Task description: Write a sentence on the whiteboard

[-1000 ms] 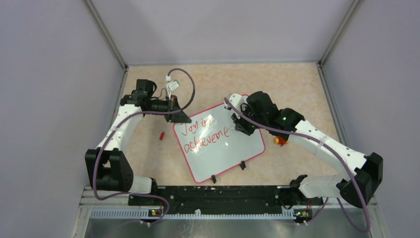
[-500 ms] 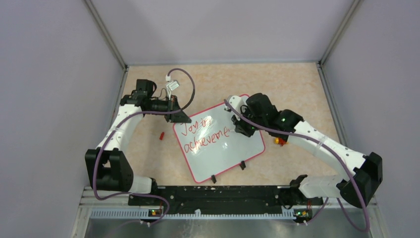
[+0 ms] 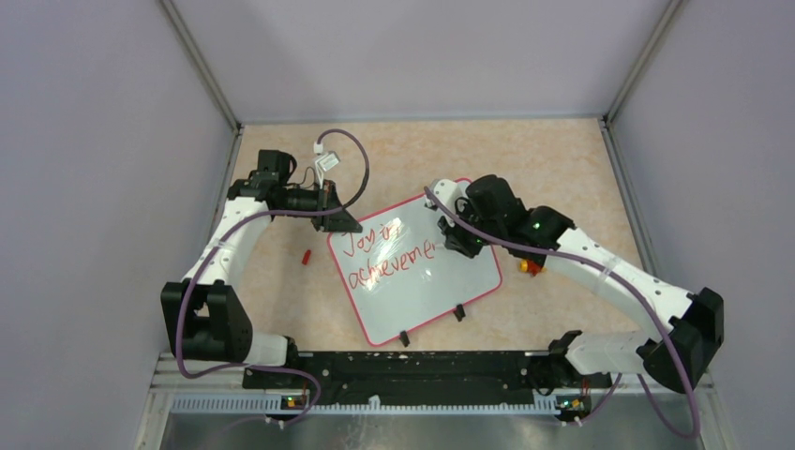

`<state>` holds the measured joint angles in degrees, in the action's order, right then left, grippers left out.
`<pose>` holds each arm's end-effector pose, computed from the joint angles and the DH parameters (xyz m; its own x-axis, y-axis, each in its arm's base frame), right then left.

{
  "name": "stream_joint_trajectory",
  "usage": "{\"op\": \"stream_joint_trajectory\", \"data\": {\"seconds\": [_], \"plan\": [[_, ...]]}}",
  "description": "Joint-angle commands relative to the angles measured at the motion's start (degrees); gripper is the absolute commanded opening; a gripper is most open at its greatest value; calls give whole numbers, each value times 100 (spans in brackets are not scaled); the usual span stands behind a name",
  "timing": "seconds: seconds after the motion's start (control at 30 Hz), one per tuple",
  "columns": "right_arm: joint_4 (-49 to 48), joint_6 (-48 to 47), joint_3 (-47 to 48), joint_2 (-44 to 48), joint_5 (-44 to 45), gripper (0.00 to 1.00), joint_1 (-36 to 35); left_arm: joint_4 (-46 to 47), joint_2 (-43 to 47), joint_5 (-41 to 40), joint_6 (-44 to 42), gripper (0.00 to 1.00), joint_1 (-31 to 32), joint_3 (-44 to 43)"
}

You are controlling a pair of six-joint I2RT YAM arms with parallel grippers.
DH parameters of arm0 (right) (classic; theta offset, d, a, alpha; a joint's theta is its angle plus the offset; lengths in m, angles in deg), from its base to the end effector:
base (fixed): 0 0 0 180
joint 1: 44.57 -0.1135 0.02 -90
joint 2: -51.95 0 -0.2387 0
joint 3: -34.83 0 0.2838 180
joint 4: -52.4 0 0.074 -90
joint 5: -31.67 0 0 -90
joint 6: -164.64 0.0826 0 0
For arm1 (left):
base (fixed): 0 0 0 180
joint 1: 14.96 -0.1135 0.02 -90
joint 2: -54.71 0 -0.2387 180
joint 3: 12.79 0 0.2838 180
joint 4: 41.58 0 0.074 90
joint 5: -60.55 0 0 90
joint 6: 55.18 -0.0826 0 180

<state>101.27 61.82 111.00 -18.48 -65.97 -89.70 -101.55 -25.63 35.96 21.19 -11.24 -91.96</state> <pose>0.2294 0.2460 0.2602 -0.2992 -0.6123 -0.7318 -0.8587 0.5072 -0.0733 0.3105 -0.0955 0.2481 -0.7398 0.1464 -0.6567 0.6578 0.3625 -0.6602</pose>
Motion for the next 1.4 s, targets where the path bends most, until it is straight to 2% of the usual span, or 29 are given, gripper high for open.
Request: {"op": "stream_joint_trajectory", "data": {"seconds": [0.0,0.53,0.9,1.1,1.37], "plan": [[-222,56,466,-101,199,0,48,4,79,-523,-256,0,-12,56],[-67,-106,240,49,497,0,223,28,90,-513,-252,0,-12,92],[-22,-109,-225,175,-35,0,215,26,88,-504,-263,0,-12,90],[109,-78,-15,261,-112,0,215,48,72,-500,-244,0,-12,89],[49,20,292,273,211,0,223,31,83,-496,-245,0,-12,92]]}}
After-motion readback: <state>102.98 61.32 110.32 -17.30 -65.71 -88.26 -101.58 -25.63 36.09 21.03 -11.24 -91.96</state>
